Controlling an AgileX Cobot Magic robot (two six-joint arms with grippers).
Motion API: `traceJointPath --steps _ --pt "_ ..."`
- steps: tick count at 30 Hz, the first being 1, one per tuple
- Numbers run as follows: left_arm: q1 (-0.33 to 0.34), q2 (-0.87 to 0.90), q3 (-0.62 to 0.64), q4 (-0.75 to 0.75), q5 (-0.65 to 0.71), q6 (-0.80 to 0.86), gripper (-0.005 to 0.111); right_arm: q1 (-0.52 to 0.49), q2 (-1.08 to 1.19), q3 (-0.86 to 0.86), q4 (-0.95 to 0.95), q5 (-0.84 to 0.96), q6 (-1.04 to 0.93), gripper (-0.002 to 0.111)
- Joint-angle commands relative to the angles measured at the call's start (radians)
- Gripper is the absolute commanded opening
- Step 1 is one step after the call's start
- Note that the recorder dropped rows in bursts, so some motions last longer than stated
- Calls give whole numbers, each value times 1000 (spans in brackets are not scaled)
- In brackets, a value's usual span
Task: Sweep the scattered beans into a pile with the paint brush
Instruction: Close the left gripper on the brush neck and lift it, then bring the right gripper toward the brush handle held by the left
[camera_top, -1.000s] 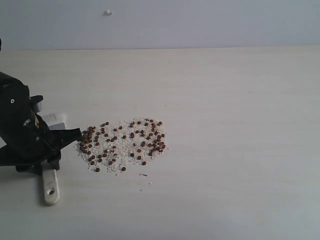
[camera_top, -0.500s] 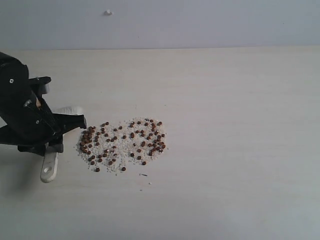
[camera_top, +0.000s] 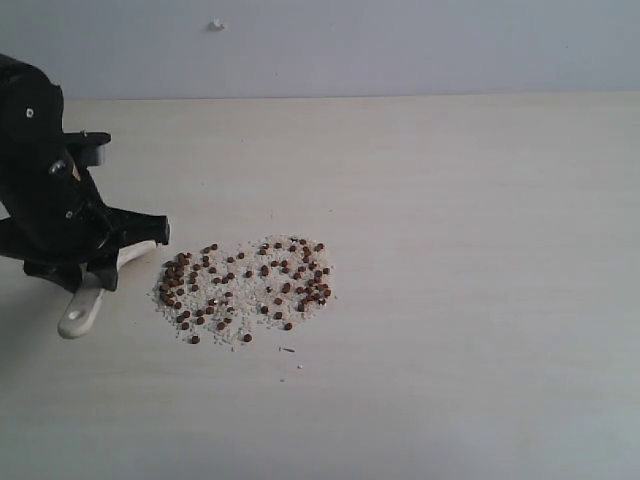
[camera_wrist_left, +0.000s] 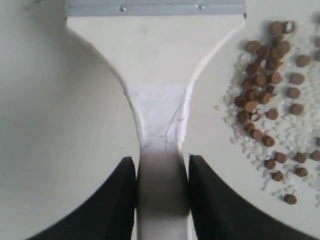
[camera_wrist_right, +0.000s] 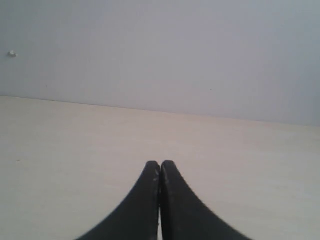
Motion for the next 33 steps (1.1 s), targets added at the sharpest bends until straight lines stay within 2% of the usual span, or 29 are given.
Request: traceJointPath --steps 1,8,26,33 --pt "-6 -9 -72 5 19 50 0 -6 -5 4 -8 -3 0 0" --pt "-6 -9 -148 5 19 112 0 -6 -5 4 -8 -3 0 0" --pt "14 1 -148 21 25 152 0 -6 -5 4 -8 -3 0 0" --pt "14 1 -148 21 87 194 0 -6 -5 4 -35 -222 66 0"
